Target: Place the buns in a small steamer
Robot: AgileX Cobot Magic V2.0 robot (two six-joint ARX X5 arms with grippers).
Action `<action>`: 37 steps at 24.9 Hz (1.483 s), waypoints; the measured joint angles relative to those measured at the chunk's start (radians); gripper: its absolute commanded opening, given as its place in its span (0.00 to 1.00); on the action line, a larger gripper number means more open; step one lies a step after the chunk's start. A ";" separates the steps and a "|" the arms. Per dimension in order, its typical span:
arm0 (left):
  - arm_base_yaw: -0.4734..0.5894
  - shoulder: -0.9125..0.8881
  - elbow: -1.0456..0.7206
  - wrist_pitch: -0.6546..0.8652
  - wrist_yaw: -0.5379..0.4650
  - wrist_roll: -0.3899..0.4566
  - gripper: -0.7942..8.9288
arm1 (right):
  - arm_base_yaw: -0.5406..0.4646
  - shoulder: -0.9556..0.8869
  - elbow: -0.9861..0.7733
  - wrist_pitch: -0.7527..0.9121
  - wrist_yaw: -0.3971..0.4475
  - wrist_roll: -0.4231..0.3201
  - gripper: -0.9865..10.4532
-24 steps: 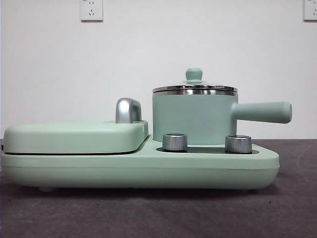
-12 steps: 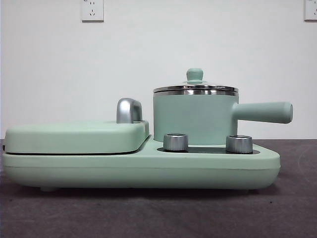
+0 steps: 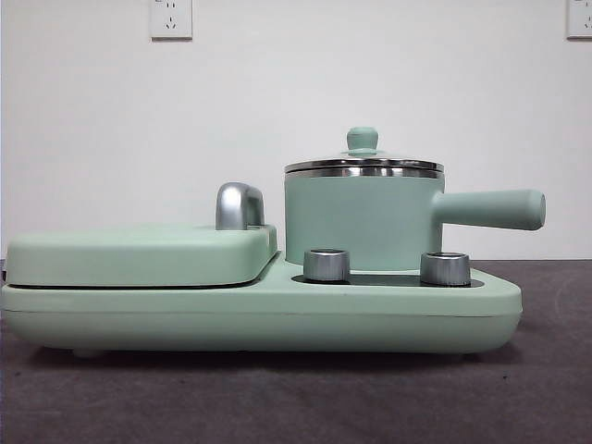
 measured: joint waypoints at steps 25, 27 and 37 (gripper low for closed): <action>0.105 -0.089 -0.077 0.093 0.129 0.292 0.09 | 0.000 0.000 0.000 0.000 0.000 0.000 0.10; 0.105 -0.089 -0.099 0.152 0.130 0.293 0.09 | 0.000 0.000 0.000 0.000 0.000 0.000 0.10; 0.105 -0.088 -0.101 0.157 0.130 0.292 0.09 | 0.000 0.000 0.000 0.000 0.000 0.000 0.10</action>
